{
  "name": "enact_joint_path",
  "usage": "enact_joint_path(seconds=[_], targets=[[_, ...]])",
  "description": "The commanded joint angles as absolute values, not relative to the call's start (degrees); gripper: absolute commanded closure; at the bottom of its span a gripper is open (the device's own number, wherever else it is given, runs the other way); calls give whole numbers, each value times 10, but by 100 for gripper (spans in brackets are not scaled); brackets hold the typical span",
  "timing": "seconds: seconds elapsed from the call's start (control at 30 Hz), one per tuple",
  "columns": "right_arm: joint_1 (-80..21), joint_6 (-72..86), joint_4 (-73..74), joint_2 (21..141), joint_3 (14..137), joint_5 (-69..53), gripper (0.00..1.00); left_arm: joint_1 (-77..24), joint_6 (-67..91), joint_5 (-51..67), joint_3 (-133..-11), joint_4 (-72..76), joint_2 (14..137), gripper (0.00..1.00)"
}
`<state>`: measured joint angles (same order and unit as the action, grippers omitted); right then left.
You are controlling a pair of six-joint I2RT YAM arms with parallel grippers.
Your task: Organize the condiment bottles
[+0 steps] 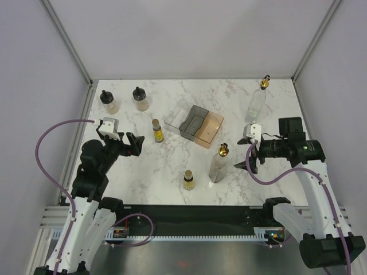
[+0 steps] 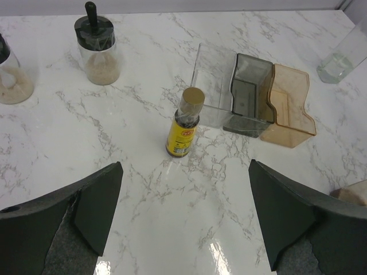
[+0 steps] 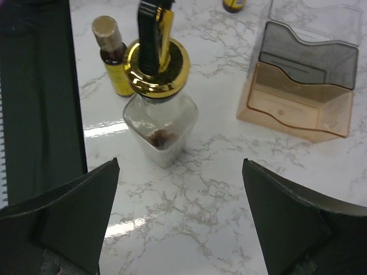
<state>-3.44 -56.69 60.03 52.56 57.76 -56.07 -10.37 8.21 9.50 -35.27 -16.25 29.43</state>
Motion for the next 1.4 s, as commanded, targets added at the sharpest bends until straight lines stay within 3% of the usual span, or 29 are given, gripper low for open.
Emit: enact_joint_path(seconds=[0.0, 0.37, 0.63, 1.0, 1.17, 1.27, 1.3, 1.37], targets=[[-59, -585, 610, 547, 577, -662, 2, -105, 72, 95, -354, -163, 301, 0], [-143, -372, 415, 543, 564, -632, 2, -106, 70, 96, -352, -161, 304, 0], [-202, -342, 373, 565, 569, -588, 6, -106, 69, 94, -352, -162, 301, 0], [-214, -340, 371, 570, 555, -572, 29, -106, 69, 97, -351, -162, 302, 0], [-214, -345, 370, 567, 545, -558, 33, -106, 70, 98, -351, -162, 303, 0], [-214, -344, 370, 565, 544, -547, 54, -106, 70, 98, -351, -161, 303, 0], [-214, -343, 371, 564, 550, -544, 71, -107, 70, 98, -351, -161, 304, 0], [-214, -338, 372, 564, 560, -529, 89, -107, 70, 99, -351, -161, 303, 0]])
